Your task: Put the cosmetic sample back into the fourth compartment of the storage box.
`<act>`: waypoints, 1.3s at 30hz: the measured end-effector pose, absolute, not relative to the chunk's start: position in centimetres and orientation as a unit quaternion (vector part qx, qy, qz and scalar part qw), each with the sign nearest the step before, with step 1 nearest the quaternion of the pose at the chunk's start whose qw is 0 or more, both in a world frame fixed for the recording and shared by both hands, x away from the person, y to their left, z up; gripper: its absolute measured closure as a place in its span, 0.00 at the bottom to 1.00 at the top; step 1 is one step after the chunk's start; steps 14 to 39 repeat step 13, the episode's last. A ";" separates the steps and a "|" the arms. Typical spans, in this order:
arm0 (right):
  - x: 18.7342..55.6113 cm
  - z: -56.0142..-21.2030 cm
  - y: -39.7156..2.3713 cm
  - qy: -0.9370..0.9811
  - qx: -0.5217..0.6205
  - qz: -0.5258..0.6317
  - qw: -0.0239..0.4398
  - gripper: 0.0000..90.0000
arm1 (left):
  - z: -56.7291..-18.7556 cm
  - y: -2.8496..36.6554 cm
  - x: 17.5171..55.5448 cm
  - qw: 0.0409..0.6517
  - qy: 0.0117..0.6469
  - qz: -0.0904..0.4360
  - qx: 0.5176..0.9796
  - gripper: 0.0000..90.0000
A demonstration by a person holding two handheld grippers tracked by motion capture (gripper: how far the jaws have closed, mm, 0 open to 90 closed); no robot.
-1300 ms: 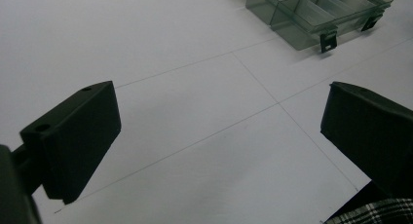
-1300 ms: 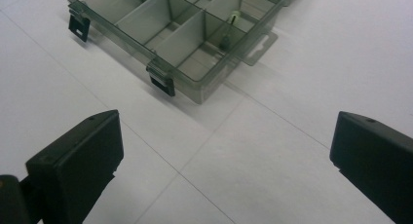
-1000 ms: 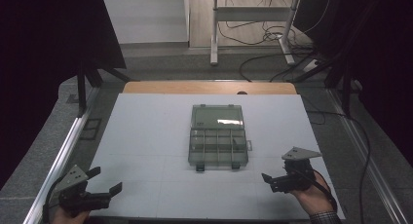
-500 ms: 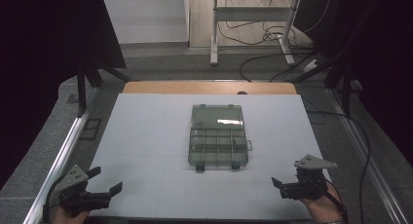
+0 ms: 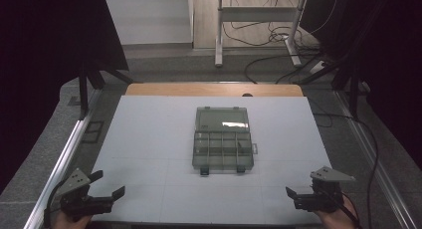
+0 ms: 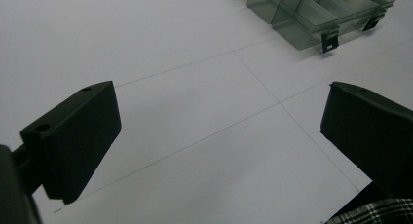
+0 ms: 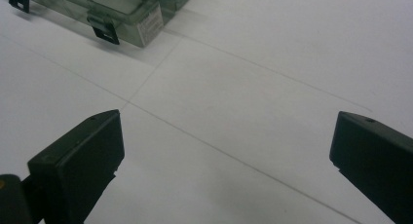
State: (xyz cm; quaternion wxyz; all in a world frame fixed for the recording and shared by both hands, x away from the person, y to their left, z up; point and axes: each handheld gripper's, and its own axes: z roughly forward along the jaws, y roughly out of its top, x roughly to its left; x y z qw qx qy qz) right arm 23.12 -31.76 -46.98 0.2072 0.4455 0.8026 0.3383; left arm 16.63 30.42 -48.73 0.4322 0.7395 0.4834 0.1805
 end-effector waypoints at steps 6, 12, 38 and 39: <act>22.7 -47.1 -32.4 0.795 0.455 0.342 0.210 0.00 | -48.7 30.5 16.6 0.433 0.484 0.181 0.739 0.01; 22.7 -47.1 -32.7 0.789 0.463 0.347 0.207 0.00 | -48.7 30.5 16.6 0.434 0.483 0.181 0.738 0.01; 22.7 -47.2 -32.7 0.789 0.464 0.346 0.206 0.00 | -48.7 30.4 16.6 0.433 0.483 0.181 0.739 0.01; 22.7 -47.2 -32.7 0.789 0.464 0.346 0.206 0.00 | -48.7 30.4 16.6 0.433 0.483 0.181 0.739 0.01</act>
